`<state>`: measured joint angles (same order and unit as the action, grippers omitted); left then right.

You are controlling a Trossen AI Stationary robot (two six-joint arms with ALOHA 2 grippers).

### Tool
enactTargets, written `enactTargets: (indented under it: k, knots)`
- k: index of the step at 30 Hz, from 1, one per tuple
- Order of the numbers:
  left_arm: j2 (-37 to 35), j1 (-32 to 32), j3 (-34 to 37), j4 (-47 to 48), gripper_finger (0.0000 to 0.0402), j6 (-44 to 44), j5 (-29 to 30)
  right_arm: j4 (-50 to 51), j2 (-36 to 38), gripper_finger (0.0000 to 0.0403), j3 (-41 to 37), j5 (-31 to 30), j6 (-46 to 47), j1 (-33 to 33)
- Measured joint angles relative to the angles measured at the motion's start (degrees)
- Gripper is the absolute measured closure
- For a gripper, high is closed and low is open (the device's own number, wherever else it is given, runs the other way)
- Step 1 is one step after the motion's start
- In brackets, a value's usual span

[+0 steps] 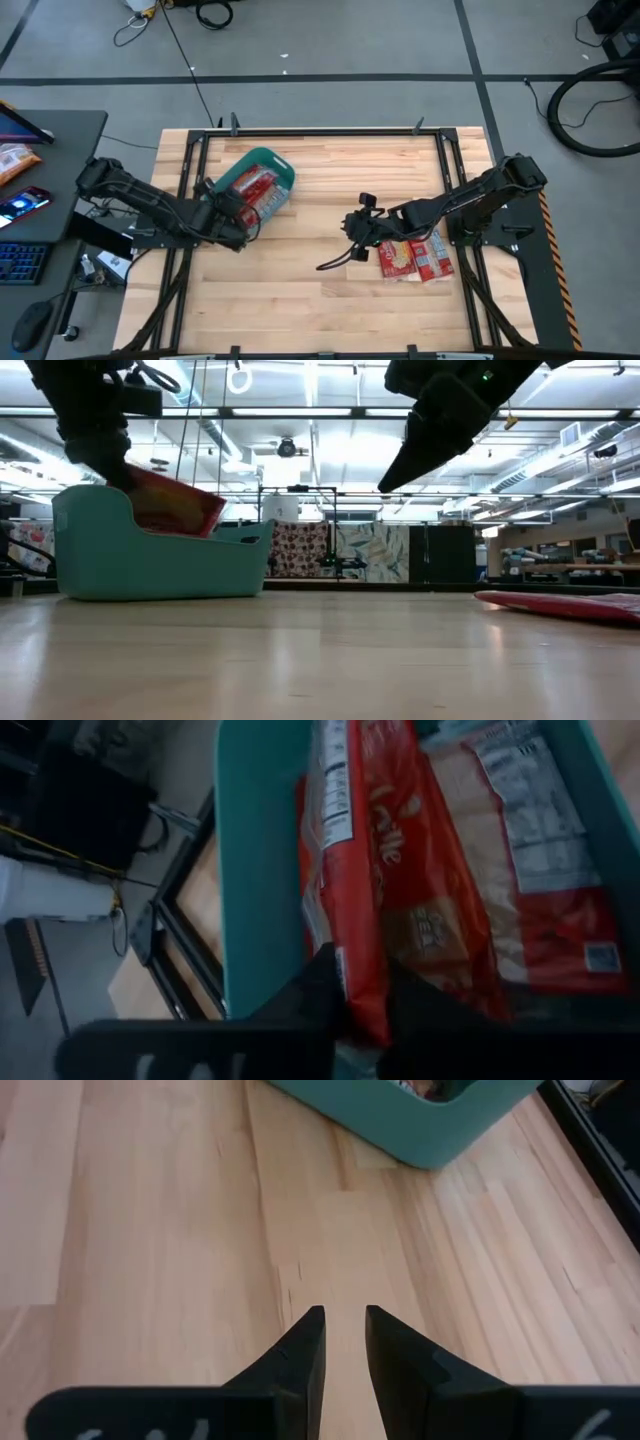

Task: Sort popcorn bags into baskets
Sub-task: Put the left red popcorn bag into the green bin

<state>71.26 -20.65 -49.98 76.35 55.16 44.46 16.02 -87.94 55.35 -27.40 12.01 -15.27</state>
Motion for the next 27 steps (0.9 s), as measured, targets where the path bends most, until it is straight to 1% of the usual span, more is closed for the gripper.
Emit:
enactTargets:
  k: [6,9,11,14,16,19,21,24,27]
  knots:
    - [0.02,-0.03,-1.05,0.53,0.0283,-3.88,-5.16,0.47,0.0,0.0323,0.0,0.06,0.0,0.0]
    - [0.02,-1.09,-3.21,0.51,0.0253,-4.77,-5.52,1.71,0.0,0.0323,0.0,1.53,0.08,0.0]
    - [0.04,-2.27,-4.89,0.53,0.0239,-4.84,-4.98,4.08,0.0,0.0323,0.0,3.04,1.05,0.0]
    - [0.04,-3.7,-6.78,0.92,0.0231,-4.97,-3.57,10.07,0.0,0.0323,0.0,5.27,4.13,0.0]
    - [0.03,-4.57,-7.39,0.1,0.023,-6.12,-3.1,15.59,0.0,0.0323,0.02,8.58,7.26,0.0]
    - [0.04,-5.97,-7.34,-6.59,0.023,-9.99,-2.58,24.71,0.0,0.0323,0.02,15.44,12.44,0.0]
    - [0.02,-6.76,-6.68,-14.1,0.023,-15.08,-2.55,30.15,0.0,0.0323,0.02,18.02,15.74,0.0]
    - [0.04,-7.61,-5.25,-26.91,0.023,-25.47,-3.18,36.67,0.0,0.0323,0.02,18.47,20.77,-0.04]
    - [0.04,-7.94,-3.98,-37.5,0.023,-35.26,-4.69,42.68,0.0,0.0323,-0.06,18.88,27.0,-0.15]
